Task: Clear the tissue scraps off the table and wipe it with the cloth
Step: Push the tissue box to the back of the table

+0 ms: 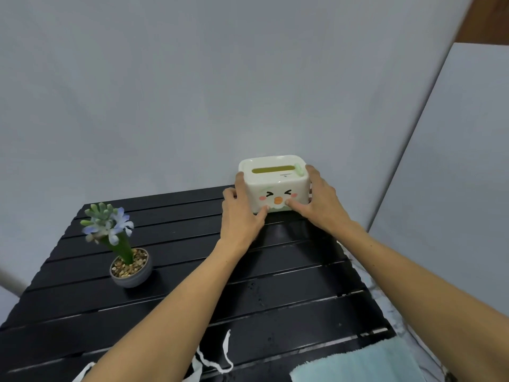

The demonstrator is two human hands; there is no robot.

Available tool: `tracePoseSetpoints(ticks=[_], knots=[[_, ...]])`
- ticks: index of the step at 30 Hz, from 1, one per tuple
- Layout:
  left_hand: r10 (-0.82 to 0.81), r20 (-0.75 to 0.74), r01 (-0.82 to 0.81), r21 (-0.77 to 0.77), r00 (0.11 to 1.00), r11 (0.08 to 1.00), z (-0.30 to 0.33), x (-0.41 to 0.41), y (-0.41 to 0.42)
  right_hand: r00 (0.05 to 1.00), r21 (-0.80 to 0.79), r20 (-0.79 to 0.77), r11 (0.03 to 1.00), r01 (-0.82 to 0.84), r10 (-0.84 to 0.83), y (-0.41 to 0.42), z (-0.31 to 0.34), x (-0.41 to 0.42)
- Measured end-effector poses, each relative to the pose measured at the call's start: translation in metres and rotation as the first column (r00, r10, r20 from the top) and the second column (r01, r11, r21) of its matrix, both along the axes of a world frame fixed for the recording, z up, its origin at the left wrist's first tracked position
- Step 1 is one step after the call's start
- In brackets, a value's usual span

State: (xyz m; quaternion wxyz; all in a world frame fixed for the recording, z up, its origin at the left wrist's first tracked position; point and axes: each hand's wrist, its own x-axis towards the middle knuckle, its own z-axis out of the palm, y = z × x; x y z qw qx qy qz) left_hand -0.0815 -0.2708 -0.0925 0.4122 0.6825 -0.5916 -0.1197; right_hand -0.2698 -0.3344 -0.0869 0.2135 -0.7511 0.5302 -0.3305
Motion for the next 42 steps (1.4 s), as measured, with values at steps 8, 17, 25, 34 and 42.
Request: tracePoseSetpoints(ticks=[8, 17, 25, 34, 42], knots=[[0.005, 0.023, -0.005, 0.002, 1.0, 1.0, -0.002, -0.002, -0.019, 0.999, -0.016, 0.034, 1.0, 0.007, -0.006, -0.016, -0.001, -0.002], [0.001, 0.041, -0.001, -0.01, 0.999, 1.0, -0.003, 0.002, -0.024, 0.998, -0.011, 0.056, 1.0, 0.026, -0.025, -0.019, 0.0, 0.002], [-0.024, 0.018, 0.024, 0.008, 1.0, 1.0, 0.001, 0.004, -0.018, 0.999, -0.003, 0.033, 1.0, 0.024, -0.024, -0.007, 0.009, 0.003], [-0.043, 0.077, 0.04, 0.045, 0.996, 0.998, 0.011, 0.021, 0.028, 0.996, -0.145, -0.076, 0.989, 0.037, -0.049, 0.041, 0.029, -0.003], [-0.038, 0.05, 0.035, 0.057, 0.998, 0.998, 0.03, 0.031, 0.107, 0.981, -0.042, -0.185, 0.997, -0.065, 0.056, 0.097, 0.048, 0.015]])
